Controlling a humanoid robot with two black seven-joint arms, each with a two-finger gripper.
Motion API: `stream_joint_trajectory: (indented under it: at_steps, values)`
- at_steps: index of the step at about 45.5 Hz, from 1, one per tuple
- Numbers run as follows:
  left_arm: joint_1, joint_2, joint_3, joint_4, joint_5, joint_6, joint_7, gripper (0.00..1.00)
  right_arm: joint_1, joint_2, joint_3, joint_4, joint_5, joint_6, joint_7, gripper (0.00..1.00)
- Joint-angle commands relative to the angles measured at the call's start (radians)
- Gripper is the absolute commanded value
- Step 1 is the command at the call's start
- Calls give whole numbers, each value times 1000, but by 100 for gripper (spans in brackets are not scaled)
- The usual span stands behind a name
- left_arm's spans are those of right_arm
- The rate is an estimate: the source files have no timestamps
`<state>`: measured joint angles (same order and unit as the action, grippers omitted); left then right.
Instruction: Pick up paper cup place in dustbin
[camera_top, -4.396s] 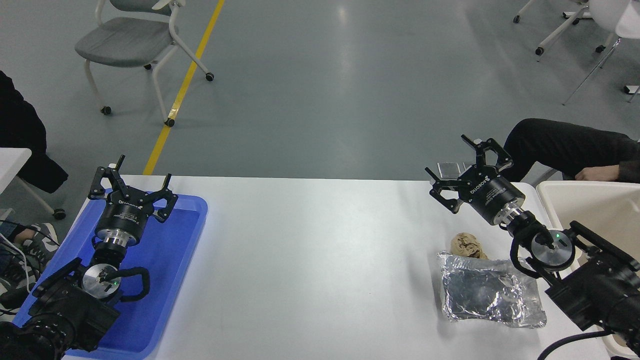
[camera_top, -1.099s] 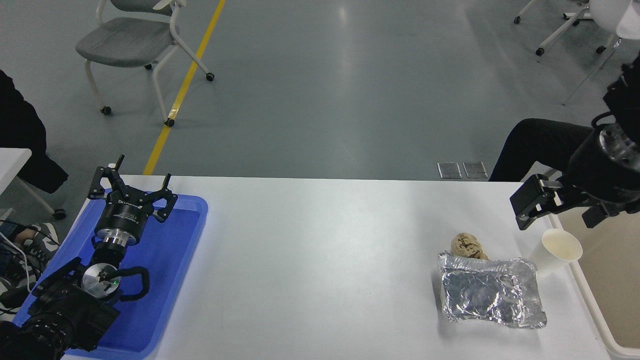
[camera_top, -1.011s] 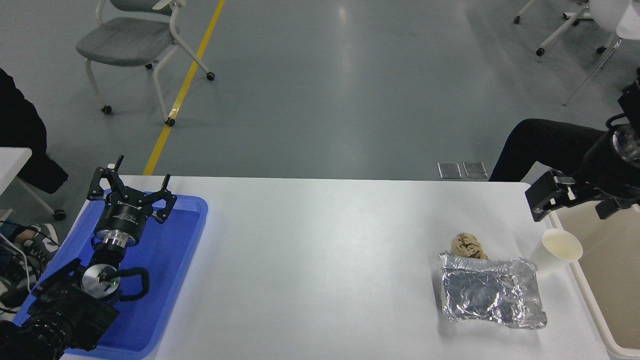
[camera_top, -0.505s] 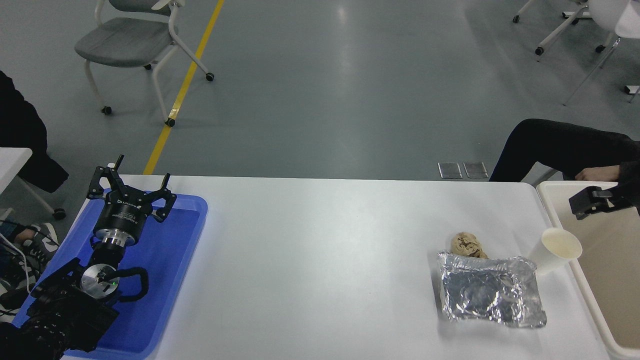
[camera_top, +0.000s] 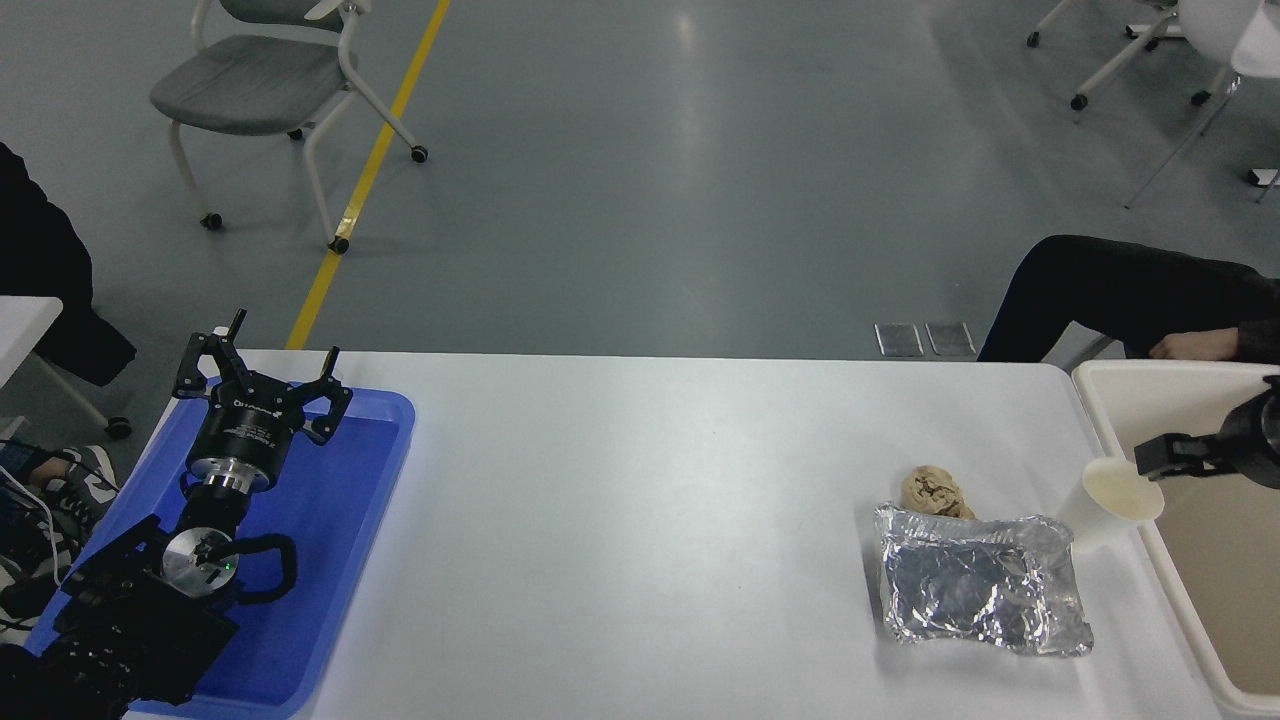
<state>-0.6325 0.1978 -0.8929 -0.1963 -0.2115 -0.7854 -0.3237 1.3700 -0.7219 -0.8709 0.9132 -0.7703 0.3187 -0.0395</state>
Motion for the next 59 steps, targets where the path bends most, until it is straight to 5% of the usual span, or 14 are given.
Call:
stream_joint_trajectory:
  at_steps: [1, 22, 32, 37, 45, 47, 49, 59]
  values:
    - [-1, 0, 0, -2, 0, 0, 0, 100, -104, 24, 90, -66, -9, -36, 1, 100]
    - [0, 0, 0, 2, 0, 0, 0, 100, -253, 93, 204, -188, -9, -87, 1, 96]
    - [0, 0, 0, 2, 0, 0, 0, 100, -287, 110, 239, -220, -9, -87, 3, 73]
    - [0, 0, 0, -2, 0, 0, 0, 100, -292, 110, 239, -221, -10, -87, 1, 46]
    - [0, 0, 0, 2, 0, 0, 0, 100, -298, 110, 239, -243, -10, -86, 1, 36]
    - [0, 0, 0, 1, 0, 0, 0, 100, -298, 110, 239, -243, -9, -86, 3, 24]
    - [0, 0, 0, -2, 0, 0, 0, 100, -298, 110, 239, -243, -9, -84, 3, 0]
    - [0, 0, 0, -2, 0, 0, 0, 100, -289, 110, 239, -232, -9, -78, 3, 0]
